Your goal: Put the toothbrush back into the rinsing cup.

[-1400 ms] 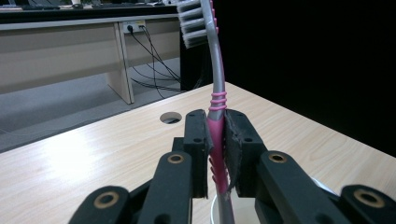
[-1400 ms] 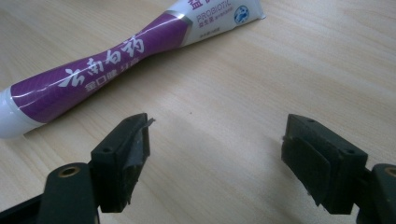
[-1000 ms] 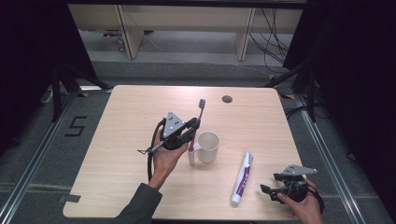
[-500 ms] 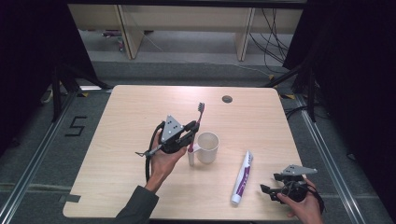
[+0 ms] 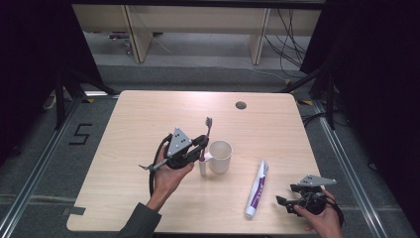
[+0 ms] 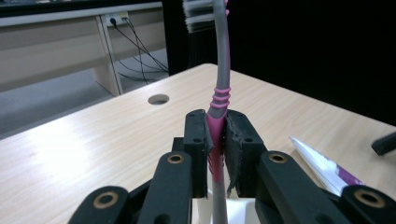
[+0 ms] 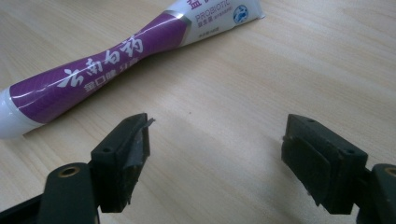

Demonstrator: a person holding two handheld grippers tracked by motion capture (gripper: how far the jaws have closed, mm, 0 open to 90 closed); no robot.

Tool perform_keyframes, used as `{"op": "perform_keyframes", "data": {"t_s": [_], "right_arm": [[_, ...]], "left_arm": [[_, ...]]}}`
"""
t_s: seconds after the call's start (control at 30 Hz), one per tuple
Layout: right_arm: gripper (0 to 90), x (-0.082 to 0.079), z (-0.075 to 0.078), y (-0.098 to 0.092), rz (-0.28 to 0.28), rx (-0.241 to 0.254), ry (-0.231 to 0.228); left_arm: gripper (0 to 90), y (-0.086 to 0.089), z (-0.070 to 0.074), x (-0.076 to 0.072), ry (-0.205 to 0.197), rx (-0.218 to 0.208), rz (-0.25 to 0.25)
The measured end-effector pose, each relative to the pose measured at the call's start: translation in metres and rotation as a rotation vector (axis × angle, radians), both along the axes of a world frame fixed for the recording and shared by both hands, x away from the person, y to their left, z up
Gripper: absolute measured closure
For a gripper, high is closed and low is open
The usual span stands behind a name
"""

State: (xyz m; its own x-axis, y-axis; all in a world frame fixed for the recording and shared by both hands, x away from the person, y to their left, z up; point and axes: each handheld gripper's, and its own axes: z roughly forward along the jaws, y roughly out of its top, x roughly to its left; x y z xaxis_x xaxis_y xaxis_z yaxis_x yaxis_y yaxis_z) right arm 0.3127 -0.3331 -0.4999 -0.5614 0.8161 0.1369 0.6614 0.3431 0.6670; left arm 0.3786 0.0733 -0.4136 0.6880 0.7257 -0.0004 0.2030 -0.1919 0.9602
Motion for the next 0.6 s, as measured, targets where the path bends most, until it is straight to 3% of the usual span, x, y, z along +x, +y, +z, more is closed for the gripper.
{"op": "perform_keyframes", "data": {"t_s": [0.1, 0.3, 0.4, 0.6], "right_arm": [[24.2, -0.0002, 0.0000, 0.0002, -0.004, 0.002, 0.012], [24.2, -0.0017, 0.0001, 0.0020, -0.022, 0.014, 0.021], [24.2, -0.0023, 0.0004, 0.0026, -0.027, 0.017, 0.042], [24.2, -0.0017, 0.0000, 0.0019, -0.019, 0.015, 0.019]], "left_arm": [[77.6, 0.0017, -0.0030, -0.0009, 0.022, 0.030, -0.003], [75.6, 0.0053, -0.0064, -0.0036, 0.049, 0.048, -0.003], [65.3, 0.0059, -0.0065, -0.0058, 0.078, 0.046, -0.004], [47.1, 0.0074, -0.0060, -0.0096, 0.111, 0.059, 0.008]]}}
